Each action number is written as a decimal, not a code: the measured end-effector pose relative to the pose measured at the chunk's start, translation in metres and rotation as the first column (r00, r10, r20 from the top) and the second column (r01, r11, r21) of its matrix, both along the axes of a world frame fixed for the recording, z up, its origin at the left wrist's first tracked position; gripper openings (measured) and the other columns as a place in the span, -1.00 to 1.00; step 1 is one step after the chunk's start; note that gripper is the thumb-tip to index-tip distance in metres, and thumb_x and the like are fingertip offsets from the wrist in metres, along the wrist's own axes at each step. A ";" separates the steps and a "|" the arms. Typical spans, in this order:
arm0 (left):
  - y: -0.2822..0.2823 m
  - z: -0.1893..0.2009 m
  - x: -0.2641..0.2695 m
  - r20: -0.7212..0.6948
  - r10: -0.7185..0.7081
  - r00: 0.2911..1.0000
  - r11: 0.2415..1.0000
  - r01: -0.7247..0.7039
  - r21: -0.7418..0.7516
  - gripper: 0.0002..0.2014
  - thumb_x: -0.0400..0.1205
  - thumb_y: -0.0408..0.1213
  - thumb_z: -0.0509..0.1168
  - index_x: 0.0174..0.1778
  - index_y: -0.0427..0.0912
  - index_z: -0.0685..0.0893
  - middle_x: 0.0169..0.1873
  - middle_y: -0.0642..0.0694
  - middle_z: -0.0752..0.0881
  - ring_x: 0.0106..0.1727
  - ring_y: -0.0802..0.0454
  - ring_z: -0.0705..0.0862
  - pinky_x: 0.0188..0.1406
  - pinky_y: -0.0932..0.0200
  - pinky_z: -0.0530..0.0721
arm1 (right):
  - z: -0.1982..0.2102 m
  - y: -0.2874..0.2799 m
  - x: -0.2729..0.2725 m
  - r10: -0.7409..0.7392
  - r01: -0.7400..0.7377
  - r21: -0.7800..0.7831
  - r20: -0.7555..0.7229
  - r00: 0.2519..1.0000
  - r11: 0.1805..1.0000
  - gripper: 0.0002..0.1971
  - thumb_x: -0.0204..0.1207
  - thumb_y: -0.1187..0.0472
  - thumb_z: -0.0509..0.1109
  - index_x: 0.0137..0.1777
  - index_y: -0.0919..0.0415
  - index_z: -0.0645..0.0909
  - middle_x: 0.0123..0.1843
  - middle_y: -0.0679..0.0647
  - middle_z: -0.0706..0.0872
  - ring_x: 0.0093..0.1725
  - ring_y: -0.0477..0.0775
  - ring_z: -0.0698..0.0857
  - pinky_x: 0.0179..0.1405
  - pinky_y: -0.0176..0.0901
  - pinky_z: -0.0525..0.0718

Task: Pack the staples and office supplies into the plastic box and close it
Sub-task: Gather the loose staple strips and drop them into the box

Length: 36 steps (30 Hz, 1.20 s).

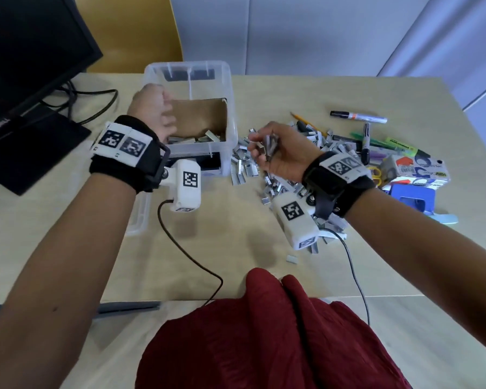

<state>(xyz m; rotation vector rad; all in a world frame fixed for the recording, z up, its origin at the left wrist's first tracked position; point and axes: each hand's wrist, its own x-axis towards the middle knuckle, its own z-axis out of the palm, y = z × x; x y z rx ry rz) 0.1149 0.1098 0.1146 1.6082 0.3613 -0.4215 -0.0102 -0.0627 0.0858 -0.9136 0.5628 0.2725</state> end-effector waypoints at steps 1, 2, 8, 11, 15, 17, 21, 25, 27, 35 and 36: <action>0.003 0.001 0.001 0.078 0.011 0.997 0.993 -0.020 0.114 -0.65 0.64 -0.32 0.06 0.33 -0.27 0.51 -0.03 -0.04 0.57 0.18 -0.06 0.53 0.05 0.14 0.55 | 0.007 0.006 0.009 -0.009 0.009 0.031 0.013 1.000 0.999 -0.84 0.55 0.30 0.14 -0.22 0.32 0.48 -0.38 0.17 0.56 -0.49 -0.01 0.57 -0.58 -0.38 0.57; 0.008 -0.002 0.005 0.184 0.007 0.983 0.969 -0.053 0.243 -0.62 0.63 -0.33 0.07 0.36 -0.25 0.51 -0.02 -0.02 0.59 0.18 -0.03 0.53 0.03 0.18 0.57 | 0.013 0.012 0.019 -0.019 0.018 0.059 0.025 1.000 0.998 -0.86 0.57 0.31 0.14 -0.19 0.33 0.45 -0.33 0.20 0.54 -0.42 0.02 0.57 -0.53 -0.33 0.63; 0.030 -0.033 -0.007 0.248 -0.084 0.965 0.865 -0.053 0.499 -0.58 0.69 -0.39 -0.03 0.46 -0.08 0.42 0.48 -0.18 0.39 0.44 -0.14 0.44 0.33 0.13 0.42 | 0.025 0.046 0.072 -0.021 0.021 0.054 0.006 1.000 0.998 -0.92 0.57 0.29 0.20 -0.08 0.32 0.39 -0.14 0.21 0.41 -0.23 0.14 0.49 -0.23 0.00 0.67; 0.033 -0.045 -0.018 0.248 -0.085 0.965 0.852 -0.059 0.521 -0.54 0.74 -0.36 -0.11 0.55 0.05 0.30 0.46 -0.22 0.44 0.41 -0.19 0.48 0.29 0.08 0.46 | 0.017 0.058 0.093 0.003 -0.005 -0.029 -0.072 0.997 1.000 -0.83 0.50 0.30 0.25 0.05 0.27 0.38 0.09 0.23 0.39 -0.02 0.23 0.49 -0.12 0.06 0.59; 0.032 -0.048 -0.022 0.260 -0.078 0.962 0.841 -0.076 0.535 -0.54 0.75 -0.35 -0.12 0.57 0.07 0.26 0.43 -0.27 0.47 0.41 -0.22 0.48 0.34 0.02 0.45 | 0.003 0.062 0.108 0.076 -0.093 -0.159 -0.112 0.991 0.983 -0.91 0.55 0.27 0.16 -0.03 0.26 0.45 -0.19 0.16 0.44 -0.21 0.14 0.50 -0.09 -0.07 0.62; 0.032 -0.050 -0.021 0.284 -0.073 0.956 0.843 -0.093 0.530 -0.54 0.75 -0.36 -0.11 0.56 0.07 0.28 0.41 -0.27 0.49 0.40 -0.22 0.49 0.36 -0.01 0.46 | -0.002 0.062 0.109 0.096 -0.118 -0.234 -0.104 0.990 0.965 -0.59 0.53 0.17 0.24 0.35 0.31 0.38 -0.12 0.13 0.45 -0.10 0.16 0.53 -0.20 0.00 0.62; 0.032 -0.051 -0.021 0.280 -0.097 0.955 0.826 -0.080 0.558 -0.52 0.73 -0.35 -0.10 0.57 0.08 0.27 0.40 -0.28 0.49 0.39 -0.23 0.49 0.36 -0.03 0.48 | 0.005 0.056 0.099 0.066 -0.071 -0.157 -0.039 0.997 0.985 -0.78 0.59 0.27 0.18 0.17 0.37 0.44 0.13 0.24 0.50 0.04 0.28 0.51 0.28 0.22 0.51; 0.028 -0.048 -0.023 0.277 -0.210 0.938 0.695 -0.056 0.717 -0.53 0.70 -0.40 -0.03 0.55 -0.02 0.30 0.44 -0.27 0.39 0.46 -0.20 0.37 0.40 -0.07 0.37 | 0.020 0.034 0.065 0.186 -0.171 -0.267 0.033 0.982 0.949 -0.85 0.60 0.33 0.16 -0.08 0.36 0.54 -0.13 0.24 0.64 -0.13 0.19 0.68 0.02 -0.02 0.69; 0.018 -0.047 -0.031 0.336 -0.285 0.898 0.614 -0.098 0.783 -0.56 0.68 -0.41 0.03 0.50 -0.09 0.37 0.47 -0.23 0.32 0.50 -0.17 0.28 0.40 -0.08 0.29 | 0.022 0.018 0.046 0.266 -0.229 -0.405 0.038 0.963 0.885 -0.85 0.59 0.31 0.19 -0.08 0.33 0.58 -0.18 0.19 0.69 -0.23 0.09 0.74 -0.10 -0.12 0.71; -0.053 -0.043 -0.093 0.515 -0.640 0.570 0.709 0.179 0.682 -0.82 0.63 -0.44 0.11 0.00 -0.34 0.62 -0.07 -0.21 0.66 -0.05 -0.11 0.61 0.02 -0.01 0.57 | -0.020 -0.053 -0.038 0.466 -0.381 -0.888 -0.231 0.854 0.258 -0.83 0.59 0.36 0.24 0.06 0.41 0.62 0.01 0.25 0.74 -0.12 0.11 0.73 -0.03 -0.16 0.71; -0.062 -0.047 -0.101 0.452 -0.724 0.522 0.649 0.293 0.702 -0.84 0.63 -0.45 0.13 -0.05 -0.34 0.63 -0.14 -0.16 0.65 -0.13 -0.06 0.60 -0.02 0.03 0.56 | -0.026 -0.059 -0.046 0.491 -0.418 -0.898 -0.305 0.816 0.137 -0.85 0.56 0.37 0.27 0.03 0.37 0.64 0.03 0.22 0.74 -0.09 0.08 0.72 0.01 -0.17 0.70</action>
